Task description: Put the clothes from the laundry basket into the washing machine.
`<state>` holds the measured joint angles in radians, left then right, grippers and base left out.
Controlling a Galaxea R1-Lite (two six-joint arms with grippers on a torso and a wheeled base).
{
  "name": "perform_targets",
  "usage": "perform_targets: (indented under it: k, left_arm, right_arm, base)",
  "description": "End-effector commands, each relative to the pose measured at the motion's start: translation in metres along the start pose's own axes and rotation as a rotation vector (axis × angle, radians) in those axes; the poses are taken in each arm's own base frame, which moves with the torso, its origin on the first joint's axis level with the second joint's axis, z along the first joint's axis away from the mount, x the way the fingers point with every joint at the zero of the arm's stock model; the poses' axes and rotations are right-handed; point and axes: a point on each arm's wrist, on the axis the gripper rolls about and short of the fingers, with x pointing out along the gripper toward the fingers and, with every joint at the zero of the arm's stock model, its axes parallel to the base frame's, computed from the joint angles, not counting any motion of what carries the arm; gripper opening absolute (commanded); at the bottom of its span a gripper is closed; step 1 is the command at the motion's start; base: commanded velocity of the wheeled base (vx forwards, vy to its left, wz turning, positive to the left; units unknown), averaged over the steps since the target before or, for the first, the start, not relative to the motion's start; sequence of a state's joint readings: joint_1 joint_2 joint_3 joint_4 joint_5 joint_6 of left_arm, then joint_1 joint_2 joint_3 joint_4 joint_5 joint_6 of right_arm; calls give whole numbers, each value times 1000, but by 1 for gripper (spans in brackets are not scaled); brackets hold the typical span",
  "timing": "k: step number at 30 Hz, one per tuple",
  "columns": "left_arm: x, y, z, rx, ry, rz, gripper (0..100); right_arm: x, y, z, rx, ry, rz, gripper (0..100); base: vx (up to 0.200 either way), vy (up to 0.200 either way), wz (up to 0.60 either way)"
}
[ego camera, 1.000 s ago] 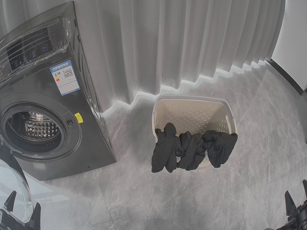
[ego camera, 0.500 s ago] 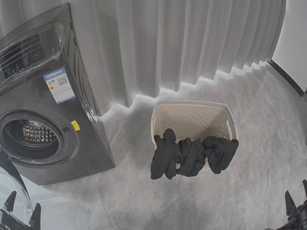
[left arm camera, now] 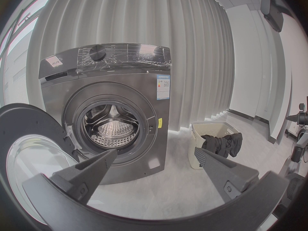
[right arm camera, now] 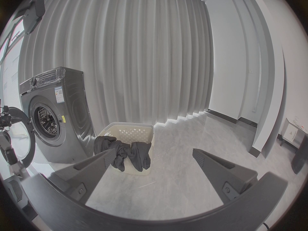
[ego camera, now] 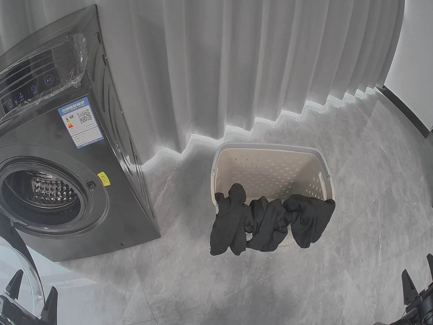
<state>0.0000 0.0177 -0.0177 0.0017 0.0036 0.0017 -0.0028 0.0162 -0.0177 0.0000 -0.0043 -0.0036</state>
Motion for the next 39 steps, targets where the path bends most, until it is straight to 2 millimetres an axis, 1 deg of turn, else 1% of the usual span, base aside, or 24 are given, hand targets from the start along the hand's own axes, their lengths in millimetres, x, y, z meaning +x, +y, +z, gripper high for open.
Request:
perform_targets:
  k: [1,19,20,21,22,23,24,26,27,28,30,33,35,36,37,38,39]
  left_arm:
    - [0,0,-5,0,0,1,100]
    - [0,0,-5,-3,0,1,100]
    - [0,0,-5,-5,-2,1,100]
    - [0,0,-5,-5,-2,1,100]
    - [0,0,-5,-5,-2,1,100]
    - [0,0,-5,-3,0,1,100]
    - [0,0,-5,-3,0,1,100]
    - [0,0,-5,-3,0,1,100]
    - [0,0,-5,-3,0,1,100]
    - [0,0,-5,-2,0,1,100]
    - [0,0,-5,-2,0,-1,100]
    - [0,0,-5,-2,0,1,100]
    - [0,0,-5,-5,0,1,100]
    - [0,0,-5,-3,0,1,100]
    - [0,0,-5,-3,0,1,100]
    - [0,0,-5,-3,0,1,100]
    - [0,0,-5,-3,0,1,100]
  right_arm:
    - [1,0,-5,1,9,-1,100]
    - [1,0,-5,13,8,-10,100]
    - [0,0,-2,14,-11,-7,100]
    - [-2,0,5,13,-51,-7,100]
    - [-5,0,17,15,-107,-9,100]
    - [-13,0,45,20,-204,-7,100]
    - [-15,0,66,20,-226,2,100]
    - [-12,-1,88,23,-213,22,100]
    - [-12,-1,88,23,-213,22,100]
    - [2,0,101,46,-151,119,100]
    - [22,2,107,122,-42,225,100]
    - [53,9,118,315,114,331,100]
    - [66,13,123,375,167,368,100]
    - [78,16,125,405,210,381,100]
    - [78,16,125,405,210,381,100]
    - [95,20,123,412,257,375,100]
    - [106,23,120,410,284,371,100]
  base:
    - [0,0,0]
    - [0,0,0]
    - [0,0,0]
    - [0,0,0]
    - [0,0,0]
    - [0,0,0]
    - [0,0,0]
    - [200,0,0]
    - [200,0,0]
    - [200,0,0]
    - [200,0,0]
    - [200,0,0]
    - [200,0,0]
    - [200,0,0]
    - [0,0,0]
    - [0,0,0]
    - [0,0,0]
